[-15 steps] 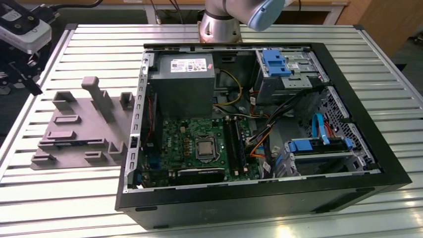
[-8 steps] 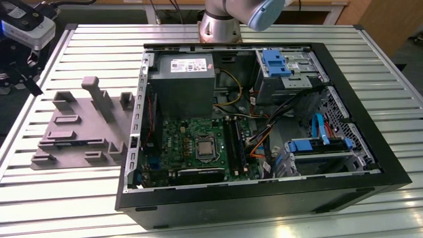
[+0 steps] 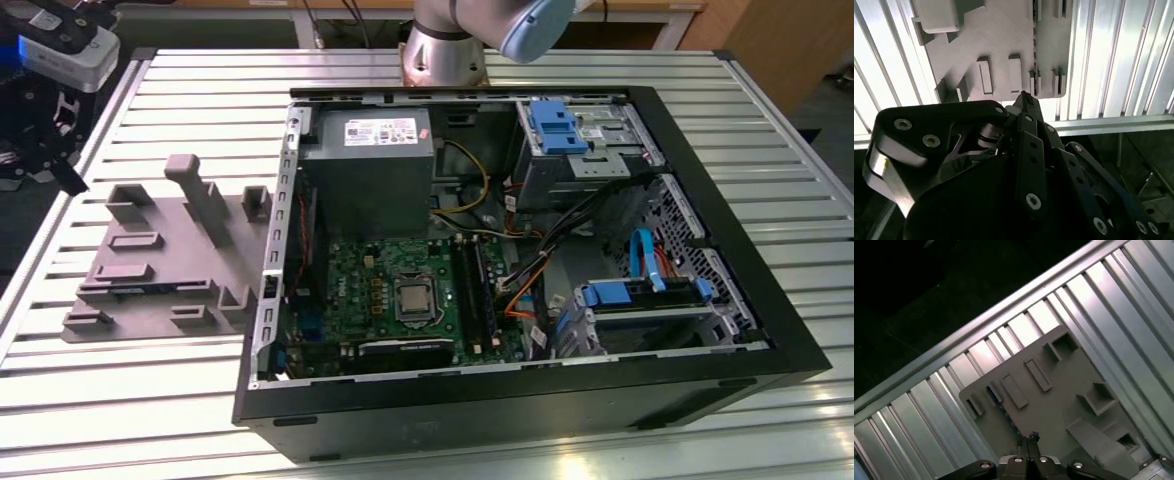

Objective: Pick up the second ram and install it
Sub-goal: 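Pick up the second ram and move it above second insertion slot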

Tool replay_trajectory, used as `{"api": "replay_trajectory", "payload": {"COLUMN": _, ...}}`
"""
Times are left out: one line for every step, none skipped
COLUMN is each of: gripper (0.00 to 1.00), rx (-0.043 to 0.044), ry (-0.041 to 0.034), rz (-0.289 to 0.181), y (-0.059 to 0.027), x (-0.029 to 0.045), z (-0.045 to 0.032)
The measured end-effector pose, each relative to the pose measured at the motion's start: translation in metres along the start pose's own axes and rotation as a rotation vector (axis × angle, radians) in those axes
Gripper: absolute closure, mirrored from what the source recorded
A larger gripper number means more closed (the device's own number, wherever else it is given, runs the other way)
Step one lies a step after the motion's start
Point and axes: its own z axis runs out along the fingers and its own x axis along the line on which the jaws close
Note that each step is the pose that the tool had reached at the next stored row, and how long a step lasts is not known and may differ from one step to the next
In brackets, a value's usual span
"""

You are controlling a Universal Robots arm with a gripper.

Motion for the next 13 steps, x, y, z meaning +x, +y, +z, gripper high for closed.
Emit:
{"api": "replay_trajectory", "payload": {"gripper": 0.89, "rx": 0.0005, "ry": 0.0007, "rz": -0.02, "y": 0.0, "x": 0.0, "z": 0.0003}}
{"api": "replay_trajectory", "payload": {"gripper": 0.89, "rx": 0.0009, "ry": 0.0015, "rz": -0.038, "y": 0.0, "x": 0.0, "z": 0.0006}}
{"api": "replay_trajectory", "payload": {"gripper": 0.89, "rx": 0.0013, "ry": 0.0022, "rz": -0.056, "y": 0.0, "x": 0.0, "z": 0.0009}}
{"api": "replay_trajectory", "payload": {"gripper": 0.89, "rx": 0.0017, "ry": 0.0029, "rz": -0.074, "y": 0.0, "x": 0.0, "z": 0.0012}}
{"api": "replay_trajectory", "payload": {"gripper": 0.89, "rx": 0.0022, "ry": 0.0034, "rz": -0.091, "y": 0.0, "x": 0.0, "z": 0.0018}}
{"api": "replay_trajectory", "payload": {"gripper": 0.89, "rx": 0.003, "ry": 0.0038, "rz": -0.107, "y": -0.0001, "x": 0.0, "z": 0.0024}}
{"api": "replay_trajectory", "payload": {"gripper": 0.89, "rx": 0.004, "ry": 0.0039, "rz": -0.118, "y": -0.0002, "x": 0.0001, "z": 0.003}}
{"api": "replay_trajectory", "payload": {"gripper": 0.89, "rx": 0.0049, "ry": 0.0038, "rz": -0.126, "y": -0.0003, "x": 0.0003, "z": 0.0035}}
{"api": "replay_trajectory", "payload": {"gripper": 0.89, "rx": 0.0068, "ry": 0.0031, "rz": -0.131, "y": -0.0003, "x": 0.0007, "z": 0.0039}}
{"api": "replay_trajectory", "payload": {"gripper": 0.89, "rx": 0.0111, "ry": 0.0005, "rz": -0.134, "y": -0.0002, "x": 0.0011, "z": 0.0045}}
{"api": "replay_trajectory", "payload": {"gripper": 0.89, "rx": 0.0165, "ry": -0.0027, "rz": -0.136, "y": 0.0002, "x": 0.0016, "z": 0.0048}}
{"api": "replay_trajectory", "payload": {"gripper": 0.89, "rx": 0.0225, "ry": -0.0062, "rz": -0.137, "y": 0.0006, "x": 0.0021, "z": 0.0052}}
{"api": "replay_trajectory", "payload": {"gripper": 0.89, "rx": 0.0274, "ry": -0.0089, "rz": -0.14, "y": 0.0009, "x": 0.0024, "z": 0.0056}}
